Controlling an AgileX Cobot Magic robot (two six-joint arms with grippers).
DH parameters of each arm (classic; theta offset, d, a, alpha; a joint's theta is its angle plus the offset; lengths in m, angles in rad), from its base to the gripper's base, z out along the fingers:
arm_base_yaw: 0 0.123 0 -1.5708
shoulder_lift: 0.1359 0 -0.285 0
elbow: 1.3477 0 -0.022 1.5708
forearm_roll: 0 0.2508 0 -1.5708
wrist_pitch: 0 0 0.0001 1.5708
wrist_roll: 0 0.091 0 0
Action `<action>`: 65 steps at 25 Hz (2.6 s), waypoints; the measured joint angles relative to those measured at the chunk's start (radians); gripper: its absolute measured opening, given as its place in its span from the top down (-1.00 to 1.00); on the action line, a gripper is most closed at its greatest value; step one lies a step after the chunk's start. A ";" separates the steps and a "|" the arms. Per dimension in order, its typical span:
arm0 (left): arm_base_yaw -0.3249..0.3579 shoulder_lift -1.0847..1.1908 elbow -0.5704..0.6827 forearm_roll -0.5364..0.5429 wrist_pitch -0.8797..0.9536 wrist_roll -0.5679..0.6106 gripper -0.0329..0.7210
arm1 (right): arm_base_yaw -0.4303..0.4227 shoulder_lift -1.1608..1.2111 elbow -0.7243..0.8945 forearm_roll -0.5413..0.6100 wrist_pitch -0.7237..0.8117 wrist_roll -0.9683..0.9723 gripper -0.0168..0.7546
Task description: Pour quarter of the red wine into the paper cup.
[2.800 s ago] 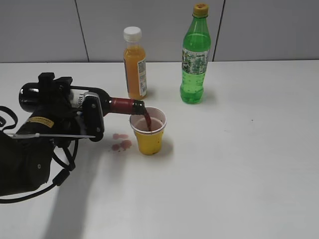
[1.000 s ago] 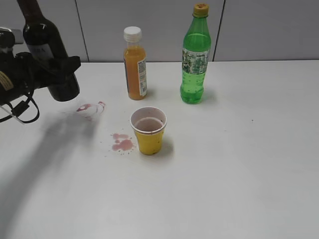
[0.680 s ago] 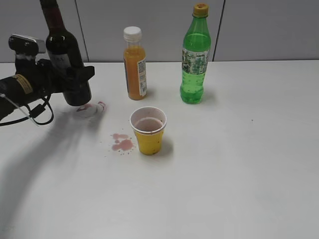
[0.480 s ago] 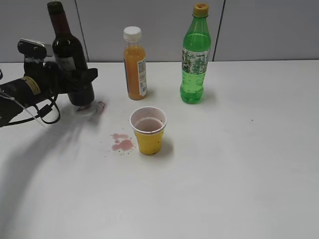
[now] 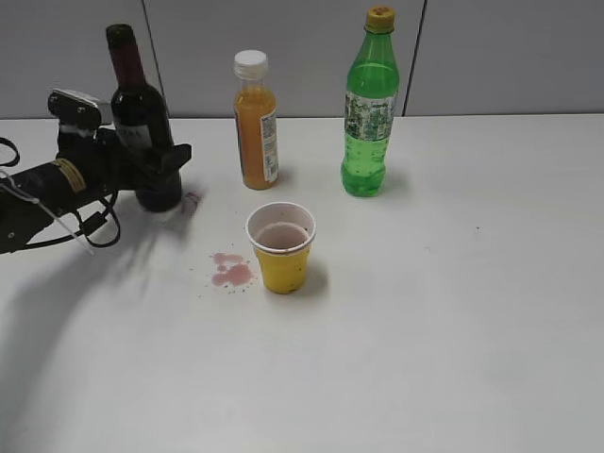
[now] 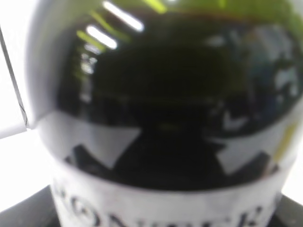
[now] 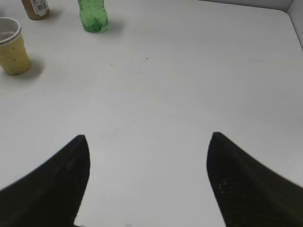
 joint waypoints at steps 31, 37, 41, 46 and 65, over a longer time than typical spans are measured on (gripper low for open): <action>0.000 -0.486 0.034 0.001 0.168 -0.027 -0.88 | 0.000 0.000 0.000 0.000 0.000 0.000 -0.56; 0.000 -0.755 0.021 -0.016 0.746 -0.034 -0.86 | 0.000 0.000 0.000 0.000 0.000 0.000 -0.56; 0.000 -0.877 -0.011 -0.065 1.200 -0.034 -0.85 | 0.000 0.000 0.000 0.000 0.000 0.000 -0.56; 0.049 -0.904 -0.061 -0.231 1.721 0.022 -0.84 | 0.000 0.000 0.000 0.000 0.000 0.000 -0.56; 0.112 -1.661 0.467 -0.578 2.078 0.279 -0.81 | 0.000 0.000 0.000 0.000 0.000 0.000 -0.56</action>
